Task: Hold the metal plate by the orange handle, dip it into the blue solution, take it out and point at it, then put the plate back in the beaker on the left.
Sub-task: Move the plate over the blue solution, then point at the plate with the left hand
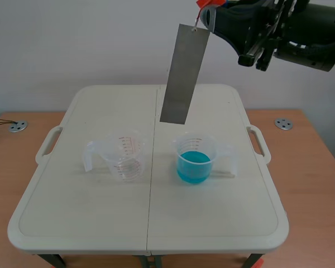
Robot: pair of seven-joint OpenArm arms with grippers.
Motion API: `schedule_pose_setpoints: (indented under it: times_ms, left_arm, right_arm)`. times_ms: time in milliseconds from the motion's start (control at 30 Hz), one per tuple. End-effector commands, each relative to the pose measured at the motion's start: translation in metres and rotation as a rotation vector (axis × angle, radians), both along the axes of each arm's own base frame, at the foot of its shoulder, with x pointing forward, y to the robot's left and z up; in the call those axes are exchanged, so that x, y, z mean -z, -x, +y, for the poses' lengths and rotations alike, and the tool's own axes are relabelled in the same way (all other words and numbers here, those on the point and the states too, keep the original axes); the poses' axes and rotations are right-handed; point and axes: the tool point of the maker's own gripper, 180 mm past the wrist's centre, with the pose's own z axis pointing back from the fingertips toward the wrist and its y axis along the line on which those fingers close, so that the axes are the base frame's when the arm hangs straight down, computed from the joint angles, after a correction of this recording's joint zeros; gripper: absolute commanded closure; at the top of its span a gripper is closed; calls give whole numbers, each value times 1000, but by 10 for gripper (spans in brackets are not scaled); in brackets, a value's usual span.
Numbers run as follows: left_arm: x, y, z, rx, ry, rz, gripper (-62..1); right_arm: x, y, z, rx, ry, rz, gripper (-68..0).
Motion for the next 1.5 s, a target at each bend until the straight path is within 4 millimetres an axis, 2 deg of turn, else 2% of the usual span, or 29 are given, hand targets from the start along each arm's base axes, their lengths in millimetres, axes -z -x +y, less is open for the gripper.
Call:
schedule_pose_setpoints:
  times_ms: [0, 133, 233, 367, 600, 733, 867, 1067, 1467]
  left_arm:
    - [-6, -8, -9, -3, 34, -30, -27]
    - [-10, -26, -8, -3, 30, -80, -27]
    - [-23, -57, -10, 3, 33, -173, -27]
    - [-54, -103, -20, 25, 50, -328, -27]
    - [-110, -163, -43, 19, 155, -547, -27]
    - [-129, -186, -54, 44, 182, -632, -27]
    - [-143, -200, -74, 87, 223, -693, -27]
    - [-149, -216, -103, 141, 218, -763, -27]
    - [-126, -248, -154, 187, 190, -760, -27]
  right_arm:
    - [-18, -1, -6, 9, -26, -41, -15]
    - [-14, -2, -12, 26, -9, -30, -15]
    - [-9, -2, -13, 30, 1, -18, -15]
    - [-2, -1, -14, 35, 13, 5, -15]
    - [6, 0, -15, 43, 15, 33, -15]
    - [6, 0, -15, 42, 6, 40, -15]
    - [8, 0, -15, 43, 15, 47, -15]
    - [9, -1, -15, 46, 17, 49, -15]
    - [7, -1, -17, 51, 15, 45, -15]
